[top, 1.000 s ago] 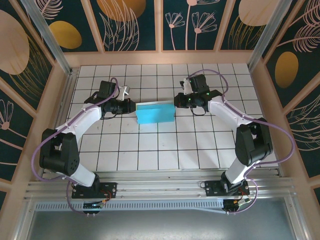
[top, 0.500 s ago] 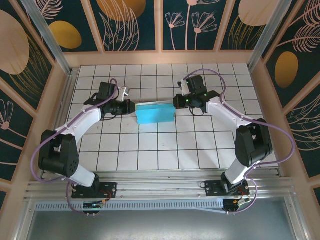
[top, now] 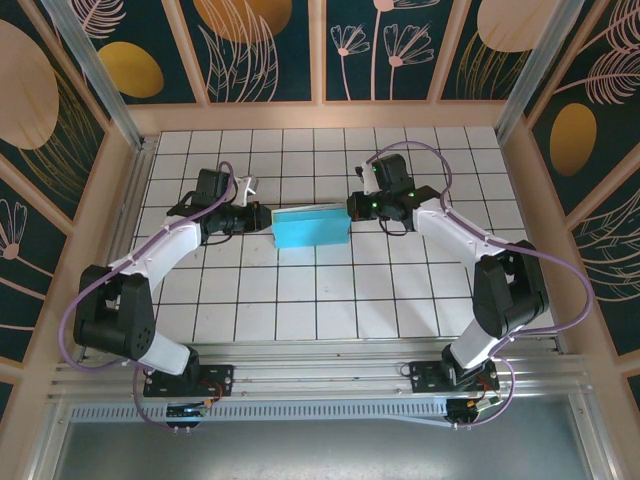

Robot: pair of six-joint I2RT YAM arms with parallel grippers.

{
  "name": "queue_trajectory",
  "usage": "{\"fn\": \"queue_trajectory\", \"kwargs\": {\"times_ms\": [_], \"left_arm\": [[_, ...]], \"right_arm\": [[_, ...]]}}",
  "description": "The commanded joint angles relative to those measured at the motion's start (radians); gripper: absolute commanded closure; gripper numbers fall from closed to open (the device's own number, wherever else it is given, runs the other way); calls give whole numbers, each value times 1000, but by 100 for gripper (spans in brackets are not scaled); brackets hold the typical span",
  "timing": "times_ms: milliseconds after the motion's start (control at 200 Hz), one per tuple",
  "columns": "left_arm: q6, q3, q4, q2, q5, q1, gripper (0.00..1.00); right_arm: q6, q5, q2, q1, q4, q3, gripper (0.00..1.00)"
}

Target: Fold the paper box

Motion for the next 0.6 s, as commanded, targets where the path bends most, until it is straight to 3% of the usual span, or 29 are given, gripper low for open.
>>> {"fn": "queue_trajectory", "kwargs": {"times_ms": [0,445,596], "left_arm": [[-26,-13,-29,-21,26,-9,79],[-31,26,-68,-98,-35,-9,60],[-52,41,-67,-125,-69,-10,58]], "right_arm": [[14,-1,30,28,-112,-67,95],[5,58,36,43,-143,-41,94],[1,62,34,45,-148,-40,94]]}}
